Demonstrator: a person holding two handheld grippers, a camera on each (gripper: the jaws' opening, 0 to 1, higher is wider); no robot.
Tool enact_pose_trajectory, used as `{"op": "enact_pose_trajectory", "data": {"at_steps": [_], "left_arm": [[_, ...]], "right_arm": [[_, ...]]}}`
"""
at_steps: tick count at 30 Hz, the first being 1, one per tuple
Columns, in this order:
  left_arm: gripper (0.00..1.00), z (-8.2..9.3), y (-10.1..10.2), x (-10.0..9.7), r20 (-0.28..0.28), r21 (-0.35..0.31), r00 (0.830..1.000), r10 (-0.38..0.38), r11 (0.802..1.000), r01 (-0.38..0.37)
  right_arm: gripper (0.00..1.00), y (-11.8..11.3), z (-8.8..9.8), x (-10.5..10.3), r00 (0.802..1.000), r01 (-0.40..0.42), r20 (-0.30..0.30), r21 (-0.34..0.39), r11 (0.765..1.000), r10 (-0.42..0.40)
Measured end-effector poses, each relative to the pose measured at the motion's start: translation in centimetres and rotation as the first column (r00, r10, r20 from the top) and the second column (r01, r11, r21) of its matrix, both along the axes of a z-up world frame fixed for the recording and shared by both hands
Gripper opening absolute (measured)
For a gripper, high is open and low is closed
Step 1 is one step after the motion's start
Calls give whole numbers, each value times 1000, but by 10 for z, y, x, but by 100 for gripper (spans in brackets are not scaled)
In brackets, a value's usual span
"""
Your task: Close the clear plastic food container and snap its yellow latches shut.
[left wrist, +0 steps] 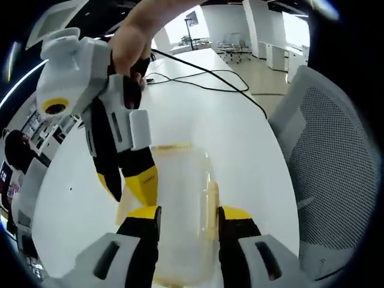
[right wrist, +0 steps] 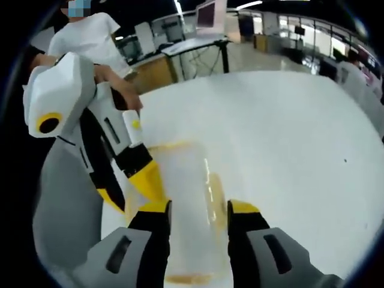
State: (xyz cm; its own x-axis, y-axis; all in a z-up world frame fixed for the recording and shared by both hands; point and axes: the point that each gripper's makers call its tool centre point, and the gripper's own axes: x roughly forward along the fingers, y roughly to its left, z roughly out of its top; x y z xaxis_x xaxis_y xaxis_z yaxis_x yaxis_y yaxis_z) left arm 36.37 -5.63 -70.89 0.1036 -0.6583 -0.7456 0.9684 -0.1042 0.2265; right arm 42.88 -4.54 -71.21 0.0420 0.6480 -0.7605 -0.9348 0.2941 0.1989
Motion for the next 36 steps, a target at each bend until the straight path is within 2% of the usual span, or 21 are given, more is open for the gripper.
{"op": "enact_pose_trajectory", "data": {"at_steps": [5,11,17,23,28,35,36], "left_arm": [[33,-1,1,0,-7,16,1000,-5,1000,5],[34,-2,1,-2,24,33,1000,-12,999,11],[34,-2,1,-2,25,39,1000,-15,999,14],[34,-4,-1,-3,55,51,998,-31,998,28],[34,-5,-3,-2,74,34,997,-30,999,27],[32,-7,-6,-2,94,65,994,-59,996,53],[32,-8,-5,-3,96,66,993,-62,996,56]], "right_arm": [[33,1,0,-1,1000,-19,-21,-20,1000,19],[33,1,-1,0,998,-41,-56,-36,999,39],[33,2,-2,-2,995,-59,-84,-53,997,54],[33,3,-3,-1,994,-41,-105,-67,997,34],[32,3,-4,-1,994,-26,-111,-77,997,17],[31,4,-7,0,987,18,-156,-73,997,-30],[30,8,-6,-2,985,4,-171,-56,998,-13]]}}
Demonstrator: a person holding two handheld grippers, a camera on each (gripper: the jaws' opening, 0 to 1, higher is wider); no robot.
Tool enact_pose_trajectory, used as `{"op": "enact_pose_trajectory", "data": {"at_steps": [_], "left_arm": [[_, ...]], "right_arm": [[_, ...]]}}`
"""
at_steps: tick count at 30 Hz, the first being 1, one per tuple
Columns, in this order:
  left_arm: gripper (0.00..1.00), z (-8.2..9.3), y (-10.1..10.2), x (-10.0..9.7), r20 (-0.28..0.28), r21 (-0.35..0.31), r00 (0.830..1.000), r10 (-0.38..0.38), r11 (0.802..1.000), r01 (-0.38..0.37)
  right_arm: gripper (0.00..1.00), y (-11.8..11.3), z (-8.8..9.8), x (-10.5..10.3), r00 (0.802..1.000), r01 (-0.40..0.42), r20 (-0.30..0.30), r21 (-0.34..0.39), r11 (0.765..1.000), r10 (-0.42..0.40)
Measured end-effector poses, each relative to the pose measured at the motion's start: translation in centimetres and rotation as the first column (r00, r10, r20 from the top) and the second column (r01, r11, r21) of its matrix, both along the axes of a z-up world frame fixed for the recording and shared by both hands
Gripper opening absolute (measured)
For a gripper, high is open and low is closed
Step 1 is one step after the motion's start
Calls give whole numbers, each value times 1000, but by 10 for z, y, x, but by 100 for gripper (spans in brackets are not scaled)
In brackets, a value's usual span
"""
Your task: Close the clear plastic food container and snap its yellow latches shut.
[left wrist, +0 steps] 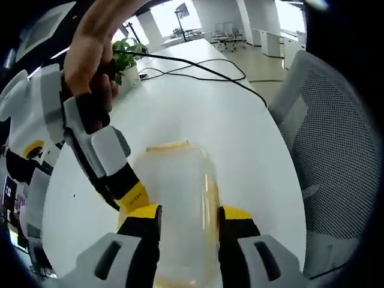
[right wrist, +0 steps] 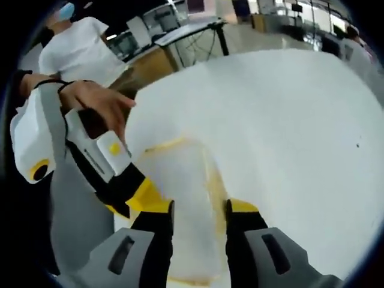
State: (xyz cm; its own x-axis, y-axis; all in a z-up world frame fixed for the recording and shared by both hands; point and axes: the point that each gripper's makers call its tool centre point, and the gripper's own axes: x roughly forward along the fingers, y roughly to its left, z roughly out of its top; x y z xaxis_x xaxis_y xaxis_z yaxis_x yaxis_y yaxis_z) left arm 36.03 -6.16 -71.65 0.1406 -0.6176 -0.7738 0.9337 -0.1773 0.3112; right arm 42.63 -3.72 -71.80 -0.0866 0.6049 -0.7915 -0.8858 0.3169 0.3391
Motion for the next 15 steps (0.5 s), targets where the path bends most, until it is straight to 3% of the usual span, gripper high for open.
{"op": "enact_pose_trajectory", "data": {"at_steps": [5,6,7,8,15], "left_arm": [[31,-2,-3,1,29,-28,999,17,999,-16],[30,1,-1,16,102,-25,993,61,998,-59],[29,-5,-5,2,38,-36,998,44,998,-43],[29,-5,-5,5,65,-38,997,41,999,-39],[30,-1,-2,2,49,-46,998,36,998,-34]], "right_arm": [[30,-2,1,3,1000,2,-17,-16,1000,-3],[30,-4,1,4,1000,10,-9,-25,1000,-10],[30,-3,1,2,1000,3,-16,-19,1000,-3],[30,-4,0,2,1000,11,-15,-24,1000,-12],[30,-4,-1,2,1000,14,-12,-22,1000,-14]]}}
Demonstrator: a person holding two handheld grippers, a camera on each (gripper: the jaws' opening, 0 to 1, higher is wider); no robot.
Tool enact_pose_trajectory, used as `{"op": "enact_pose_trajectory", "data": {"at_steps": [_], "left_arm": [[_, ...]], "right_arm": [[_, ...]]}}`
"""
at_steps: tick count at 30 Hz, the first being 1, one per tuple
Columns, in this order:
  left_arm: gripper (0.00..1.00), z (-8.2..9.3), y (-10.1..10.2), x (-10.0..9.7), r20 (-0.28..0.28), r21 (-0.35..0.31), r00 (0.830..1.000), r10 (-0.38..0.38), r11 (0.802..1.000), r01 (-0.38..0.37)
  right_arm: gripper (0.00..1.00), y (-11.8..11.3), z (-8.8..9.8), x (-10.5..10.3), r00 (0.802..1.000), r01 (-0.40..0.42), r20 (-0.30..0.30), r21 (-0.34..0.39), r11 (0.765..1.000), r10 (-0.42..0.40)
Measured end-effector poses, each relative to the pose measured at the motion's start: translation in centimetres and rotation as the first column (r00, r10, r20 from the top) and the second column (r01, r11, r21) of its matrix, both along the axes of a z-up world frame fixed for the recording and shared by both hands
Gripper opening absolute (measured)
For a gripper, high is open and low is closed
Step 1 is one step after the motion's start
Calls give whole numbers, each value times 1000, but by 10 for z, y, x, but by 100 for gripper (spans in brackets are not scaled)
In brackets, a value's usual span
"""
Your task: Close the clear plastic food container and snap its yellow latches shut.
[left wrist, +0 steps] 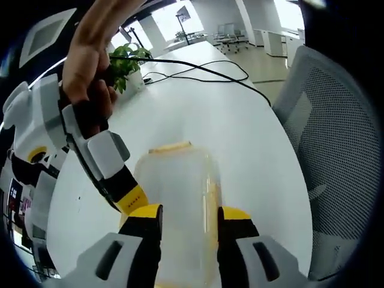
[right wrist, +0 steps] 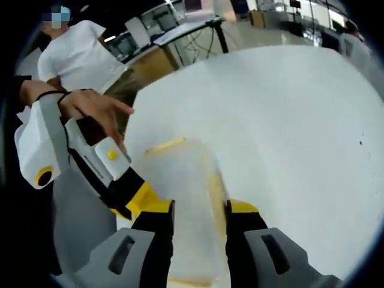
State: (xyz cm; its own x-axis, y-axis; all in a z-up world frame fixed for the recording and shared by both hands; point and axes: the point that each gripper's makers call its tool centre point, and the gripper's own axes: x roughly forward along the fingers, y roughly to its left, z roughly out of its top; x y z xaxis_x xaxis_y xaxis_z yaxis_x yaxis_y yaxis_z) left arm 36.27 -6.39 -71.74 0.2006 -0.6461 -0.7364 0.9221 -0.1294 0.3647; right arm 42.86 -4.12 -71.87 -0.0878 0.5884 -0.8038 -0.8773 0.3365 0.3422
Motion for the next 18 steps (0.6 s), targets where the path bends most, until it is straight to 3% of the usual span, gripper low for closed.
{"op": "enact_pose_trajectory", "data": {"at_steps": [6,9,18], "left_arm": [[31,3,1,-2,-19,4,1000,1,1000,-1],[31,6,1,-3,-88,-17,996,14,1000,-16],[31,7,0,-3,-112,-8,993,29,1000,-30]], "right_arm": [[31,1,2,0,1000,-3,18,1,1000,3],[31,1,3,-1,1000,-1,30,3,1000,1],[31,0,4,0,998,27,58,7,1000,-27]]}}
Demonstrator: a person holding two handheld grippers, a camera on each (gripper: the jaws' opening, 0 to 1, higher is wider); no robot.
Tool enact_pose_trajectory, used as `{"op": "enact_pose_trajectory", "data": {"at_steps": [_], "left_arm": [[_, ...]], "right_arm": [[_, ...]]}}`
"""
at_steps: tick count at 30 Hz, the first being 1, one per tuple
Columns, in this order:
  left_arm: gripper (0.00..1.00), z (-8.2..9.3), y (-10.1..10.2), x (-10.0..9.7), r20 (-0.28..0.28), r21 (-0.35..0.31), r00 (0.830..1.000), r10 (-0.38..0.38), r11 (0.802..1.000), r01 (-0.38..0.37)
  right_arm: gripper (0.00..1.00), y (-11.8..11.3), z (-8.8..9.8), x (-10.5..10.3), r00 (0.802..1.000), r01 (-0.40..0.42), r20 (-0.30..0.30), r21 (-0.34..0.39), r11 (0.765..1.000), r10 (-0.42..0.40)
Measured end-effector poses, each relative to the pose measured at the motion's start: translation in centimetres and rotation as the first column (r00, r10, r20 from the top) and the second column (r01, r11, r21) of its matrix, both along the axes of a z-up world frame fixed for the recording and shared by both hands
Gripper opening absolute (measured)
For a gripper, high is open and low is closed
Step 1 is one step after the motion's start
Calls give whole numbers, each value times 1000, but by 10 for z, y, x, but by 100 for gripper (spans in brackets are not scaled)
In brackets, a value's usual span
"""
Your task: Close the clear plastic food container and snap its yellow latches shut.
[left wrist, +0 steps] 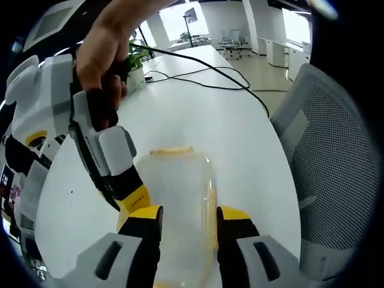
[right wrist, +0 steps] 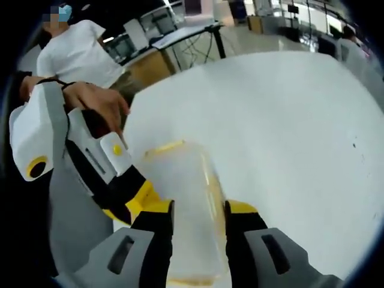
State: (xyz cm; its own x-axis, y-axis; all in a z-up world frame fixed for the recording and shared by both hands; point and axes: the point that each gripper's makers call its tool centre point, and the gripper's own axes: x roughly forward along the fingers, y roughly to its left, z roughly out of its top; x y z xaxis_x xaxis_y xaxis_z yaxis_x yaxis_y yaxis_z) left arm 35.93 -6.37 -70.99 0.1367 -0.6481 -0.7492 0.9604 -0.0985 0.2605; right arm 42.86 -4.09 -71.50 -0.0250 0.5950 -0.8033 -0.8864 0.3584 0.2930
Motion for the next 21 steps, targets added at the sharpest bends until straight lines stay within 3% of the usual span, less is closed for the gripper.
{"op": "enact_pose_trajectory", "data": {"at_steps": [1,13,21], "left_arm": [[39,0,2,-6,-50,-8,999,-1,1000,0],[41,12,15,1,-80,-41,992,101,994,-104],[45,19,26,15,-106,-74,973,203,975,-212]], "right_arm": [[33,-3,0,-1,1000,-5,25,-11,1000,6],[39,-23,9,-7,996,37,84,0,999,-37],[43,-33,22,-15,988,68,141,14,998,-69]]}}
